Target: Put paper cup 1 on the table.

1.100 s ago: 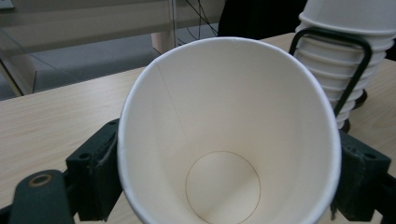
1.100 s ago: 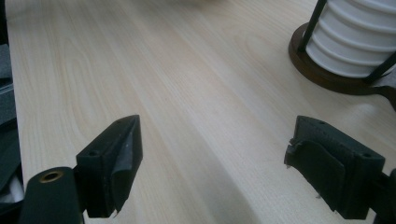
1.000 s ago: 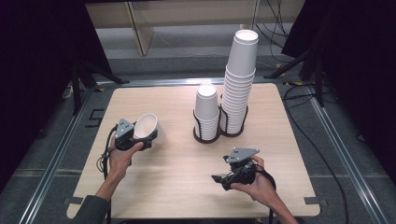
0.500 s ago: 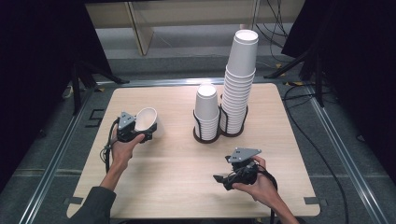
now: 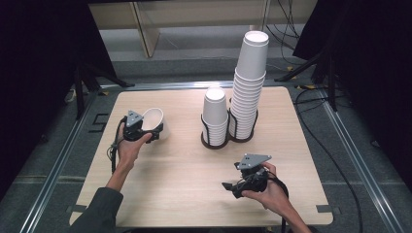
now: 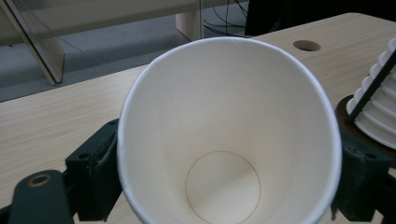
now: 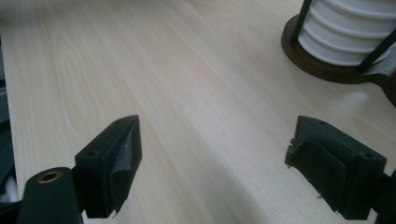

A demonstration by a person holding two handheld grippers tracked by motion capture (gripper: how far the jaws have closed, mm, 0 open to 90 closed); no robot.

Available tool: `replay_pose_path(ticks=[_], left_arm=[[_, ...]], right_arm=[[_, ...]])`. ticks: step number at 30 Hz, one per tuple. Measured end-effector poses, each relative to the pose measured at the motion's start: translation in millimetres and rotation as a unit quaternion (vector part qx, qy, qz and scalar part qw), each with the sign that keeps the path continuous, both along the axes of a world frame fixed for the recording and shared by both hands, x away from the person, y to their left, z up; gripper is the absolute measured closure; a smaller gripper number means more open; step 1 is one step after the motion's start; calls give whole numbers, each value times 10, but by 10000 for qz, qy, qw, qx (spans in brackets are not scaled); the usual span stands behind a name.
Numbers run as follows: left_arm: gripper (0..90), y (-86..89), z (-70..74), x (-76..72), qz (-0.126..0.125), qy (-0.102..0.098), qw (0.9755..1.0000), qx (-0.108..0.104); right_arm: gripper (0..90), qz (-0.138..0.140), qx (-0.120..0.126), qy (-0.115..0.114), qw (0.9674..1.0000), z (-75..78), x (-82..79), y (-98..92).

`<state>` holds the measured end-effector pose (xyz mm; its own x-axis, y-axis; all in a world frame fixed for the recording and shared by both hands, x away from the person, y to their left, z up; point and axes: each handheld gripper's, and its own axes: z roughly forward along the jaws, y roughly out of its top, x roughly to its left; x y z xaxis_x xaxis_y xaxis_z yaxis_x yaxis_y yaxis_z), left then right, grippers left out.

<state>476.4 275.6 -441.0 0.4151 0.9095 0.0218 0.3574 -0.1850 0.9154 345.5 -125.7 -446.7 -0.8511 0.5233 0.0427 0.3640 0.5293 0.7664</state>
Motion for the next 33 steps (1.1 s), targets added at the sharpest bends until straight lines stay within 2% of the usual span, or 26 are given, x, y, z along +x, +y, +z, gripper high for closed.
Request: replay_pose_path(ticks=[4,7,8,11,15,22,26,30,32,33], left_arm=[[133,-6,-18,67,44,157,9996,212],[131,-15,-34,112,78,249,9993,272],[130,-16,-41,128,72,220,9994,249],[122,-13,-51,152,121,234,9994,212],[91,-10,-88,174,167,132,9997,150],[84,-5,-176,178,181,-5,9997,154],[114,13,-240,174,115,-119,9999,13],[120,34,-251,140,174,-112,9998,-51],[119,48,-276,115,263,-142,9992,-253],[122,52,-295,108,235,-108,9995,-200]], right_arm=[[173,6,1,-1,10000,-3,1,2],[173,47,-3,34,10000,-4,-1,6],[173,37,10,100,9999,-5,-8,10],[173,50,22,84,9999,-5,-5,9],[173,48,-2,49,10000,-4,-3,5],[173,59,31,95,9999,-3,-12,12],[173,61,27,94,9999,-4,-12,10],[174,92,2,92,9999,-5,-12,12],[174,119,-3,76,9999,-9,-14,15],[174,141,19,116,9998,-10,-15,18]])
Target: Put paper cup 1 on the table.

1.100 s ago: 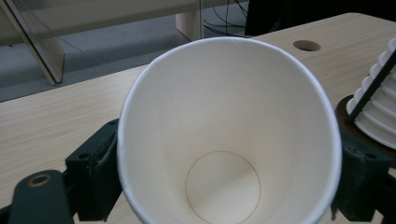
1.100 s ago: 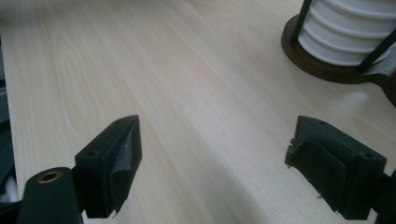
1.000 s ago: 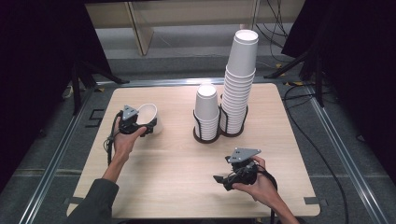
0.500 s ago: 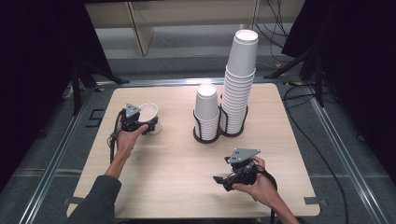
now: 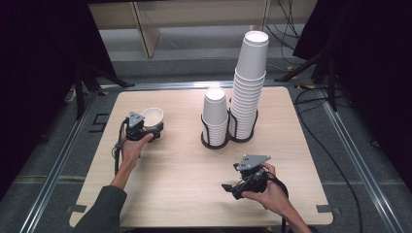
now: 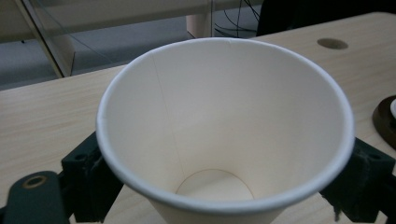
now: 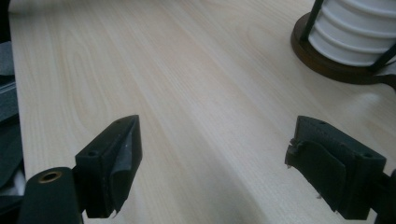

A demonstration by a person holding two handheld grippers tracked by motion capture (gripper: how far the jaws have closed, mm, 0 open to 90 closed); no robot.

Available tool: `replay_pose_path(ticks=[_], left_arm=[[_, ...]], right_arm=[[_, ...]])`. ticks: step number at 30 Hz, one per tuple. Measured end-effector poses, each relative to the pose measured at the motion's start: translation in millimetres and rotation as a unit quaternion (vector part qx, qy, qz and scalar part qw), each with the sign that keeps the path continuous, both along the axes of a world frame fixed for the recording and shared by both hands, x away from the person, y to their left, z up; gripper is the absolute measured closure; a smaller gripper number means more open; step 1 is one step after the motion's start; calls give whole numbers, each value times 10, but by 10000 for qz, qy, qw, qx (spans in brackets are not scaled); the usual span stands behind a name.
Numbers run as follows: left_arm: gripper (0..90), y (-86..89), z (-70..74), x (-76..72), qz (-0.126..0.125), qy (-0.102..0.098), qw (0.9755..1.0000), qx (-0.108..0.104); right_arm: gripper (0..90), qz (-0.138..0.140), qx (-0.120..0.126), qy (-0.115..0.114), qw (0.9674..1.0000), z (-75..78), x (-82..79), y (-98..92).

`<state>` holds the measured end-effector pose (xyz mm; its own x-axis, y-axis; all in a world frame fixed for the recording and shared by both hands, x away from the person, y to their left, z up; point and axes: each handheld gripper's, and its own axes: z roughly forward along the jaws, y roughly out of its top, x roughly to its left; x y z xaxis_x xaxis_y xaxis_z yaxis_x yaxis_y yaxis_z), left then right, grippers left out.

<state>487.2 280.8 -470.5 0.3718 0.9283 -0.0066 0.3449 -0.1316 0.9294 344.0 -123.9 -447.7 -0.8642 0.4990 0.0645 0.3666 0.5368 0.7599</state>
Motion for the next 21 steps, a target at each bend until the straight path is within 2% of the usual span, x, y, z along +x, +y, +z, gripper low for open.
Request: replay_pose_path(ticks=[1,2,3,7,11,12,14,15,16,19,21], left_arm=[[129,5,-18,-5,-32,26,10000,81],[133,6,-38,-11,-13,22,10000,84],[135,14,-53,-11,-44,26,10000,62],[142,26,-94,-43,-73,72,9998,155],[143,59,-130,-96,-87,203,9997,142],[143,64,-141,-119,-92,207,9997,63],[143,76,-156,-177,-52,260,9996,-41],[143,81,-156,-206,-85,268,9996,47],[144,84,-151,-246,-83,286,9995,124],[144,86,-151,-358,-104,373,9992,135],[143,86,-136,-452,-114,330,9993,125]], right_arm=[[175,2,24,13,10000,0,1,2],[175,4,-15,-85,10000,4,4,2],[175,-31,-25,-17,10000,6,-10,6],[175,-23,-31,-88,10000,11,-1,-4],[175,-27,-24,-87,10000,12,1,-10],[175,-58,-1,10,10000,16,-6,-11],[175,-89,17,-26,10000,19,-5,-17],[175,-64,-8,-120,9999,25,7,-29],[175,-78,19,-88,9999,29,9,-33],[175,-195,57,-128,9997,54,9,-57],[175,-237,125,-144,9995,68,20,-84]])
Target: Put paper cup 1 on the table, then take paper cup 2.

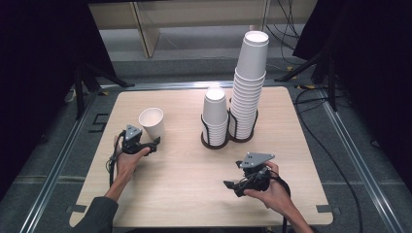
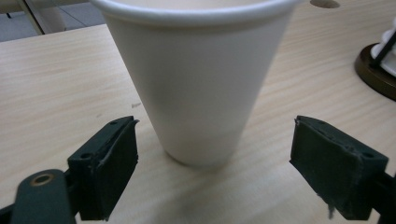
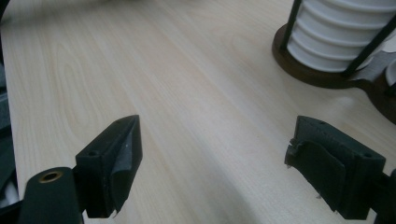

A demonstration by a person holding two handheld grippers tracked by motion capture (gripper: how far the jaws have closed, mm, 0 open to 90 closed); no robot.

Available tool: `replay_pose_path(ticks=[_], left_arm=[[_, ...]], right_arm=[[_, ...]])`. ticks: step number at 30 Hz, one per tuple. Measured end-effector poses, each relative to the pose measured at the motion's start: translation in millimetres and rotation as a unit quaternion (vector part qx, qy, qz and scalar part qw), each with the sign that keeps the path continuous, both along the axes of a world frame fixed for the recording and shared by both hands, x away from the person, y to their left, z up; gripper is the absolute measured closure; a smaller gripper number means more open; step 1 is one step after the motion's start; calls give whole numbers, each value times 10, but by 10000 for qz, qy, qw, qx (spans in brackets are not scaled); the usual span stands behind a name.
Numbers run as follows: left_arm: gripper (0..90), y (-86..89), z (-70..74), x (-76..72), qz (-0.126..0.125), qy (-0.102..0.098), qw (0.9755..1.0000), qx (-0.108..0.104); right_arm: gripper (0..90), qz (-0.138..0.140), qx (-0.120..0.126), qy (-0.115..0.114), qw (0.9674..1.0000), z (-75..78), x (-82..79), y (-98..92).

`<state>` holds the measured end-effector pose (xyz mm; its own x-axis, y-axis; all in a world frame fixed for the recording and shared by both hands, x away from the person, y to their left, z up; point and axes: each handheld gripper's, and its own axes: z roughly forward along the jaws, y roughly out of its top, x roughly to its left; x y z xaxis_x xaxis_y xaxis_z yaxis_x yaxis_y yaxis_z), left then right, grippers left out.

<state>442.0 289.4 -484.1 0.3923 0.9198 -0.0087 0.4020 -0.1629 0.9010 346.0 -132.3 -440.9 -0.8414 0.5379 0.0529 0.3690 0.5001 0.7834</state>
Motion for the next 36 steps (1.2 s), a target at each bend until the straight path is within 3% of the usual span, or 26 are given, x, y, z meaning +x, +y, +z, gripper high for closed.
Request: replay_pose_path(ticks=[2,10,15,18,19,24,25,26,28,31,32,33,34,36], left_arm=[[143,-6,29,-103,-22,32,10000,38],[144,-27,223,-595,-145,-340,9993,-29],[144,-46,340,-892,-271,-423,9984,-267],[144,-93,345,-1013,-374,-405,9981,-268],[144,-119,342,-1057,-389,-373,9982,-270],[144,-231,308,-1203,-676,-325,9965,-382],[144,-242,315,-1242,-663,-256,9970,-316],[144,-258,300,-1257,-752,-293,9960,-373],[144,-282,282,-1297,-852,-301,9951,-406],[144,-311,253,-1371,-908,-221,9948,-398],[144,-318,243,-1376,-937,-255,9944,-410],[144,-326,238,-1393,-930,-237,9946,-390],[144,-326,233,-1391,-1004,-301,9939,-352],[144,-332,230,-1410,-981,-258,9943,-325]], right_arm=[[176,-99,84,44,9999,10,5,-28],[173,-589,332,-87,9977,76,68,-186],[168,-956,583,-176,9936,149,127,-322],[166,-1162,769,-191,9901,195,160,-397],[166,-1175,672,-249,9905,221,179,-435],[158,-1482,752,-321,9856,307,276,-538],[158,-1541,851,-292,9840,316,294,-544],[157,-1578,792,-414,9834,337,319,-577],[156,-1628,796,-448,9824,367,356,-623],[155,-1747,980,-437,9788,388,402,-666],[155,-1755,926,-499,9788,406,427,-694],[156,-1791,995,-360,9781,414,428,-686],[156,-1824,986,-470,9771,432,451,-695],[155,-1791,1021,-442,9775,492,476,-707]])
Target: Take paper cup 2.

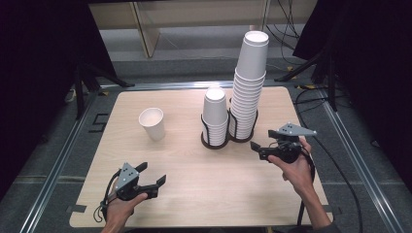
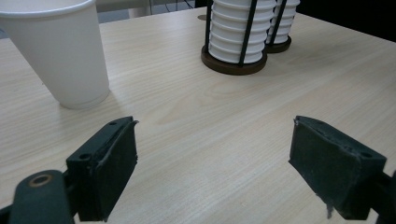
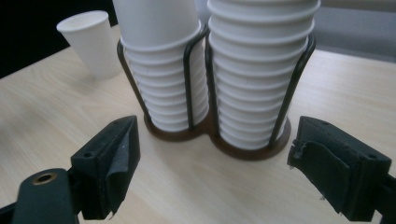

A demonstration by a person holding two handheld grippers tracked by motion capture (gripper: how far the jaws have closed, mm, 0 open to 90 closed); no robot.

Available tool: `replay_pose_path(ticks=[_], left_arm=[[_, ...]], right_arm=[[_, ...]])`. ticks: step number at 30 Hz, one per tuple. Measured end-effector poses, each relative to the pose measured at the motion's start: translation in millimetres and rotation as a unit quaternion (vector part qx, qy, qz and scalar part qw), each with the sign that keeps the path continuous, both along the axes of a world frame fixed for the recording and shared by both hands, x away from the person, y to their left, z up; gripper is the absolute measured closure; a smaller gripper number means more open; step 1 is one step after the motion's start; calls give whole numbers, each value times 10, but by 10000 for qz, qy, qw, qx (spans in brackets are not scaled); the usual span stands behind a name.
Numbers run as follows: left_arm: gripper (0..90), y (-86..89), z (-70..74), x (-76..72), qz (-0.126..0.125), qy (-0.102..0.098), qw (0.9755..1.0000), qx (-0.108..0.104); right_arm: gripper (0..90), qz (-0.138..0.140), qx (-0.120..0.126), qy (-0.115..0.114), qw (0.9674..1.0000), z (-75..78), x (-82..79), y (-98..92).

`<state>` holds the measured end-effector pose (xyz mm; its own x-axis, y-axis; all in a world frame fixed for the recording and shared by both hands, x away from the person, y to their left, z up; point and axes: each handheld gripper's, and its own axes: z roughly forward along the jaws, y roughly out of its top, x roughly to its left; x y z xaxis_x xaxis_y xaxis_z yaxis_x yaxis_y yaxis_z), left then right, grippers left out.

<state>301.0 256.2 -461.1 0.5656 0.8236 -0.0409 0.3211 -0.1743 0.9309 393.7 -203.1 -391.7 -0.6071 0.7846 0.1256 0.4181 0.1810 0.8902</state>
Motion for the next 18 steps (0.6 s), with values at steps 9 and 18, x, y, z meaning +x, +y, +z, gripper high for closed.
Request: replay_pose_path(ticks=[9,18], left_arm=[[144,-48,-93,24,-244,-52,9997,-8],[144,-56,-90,8,-288,44,9995,104]], right_arm=[[154,32,303,-324,9990,360,172,6],[155,49,320,-502,9982,623,327,-8]])
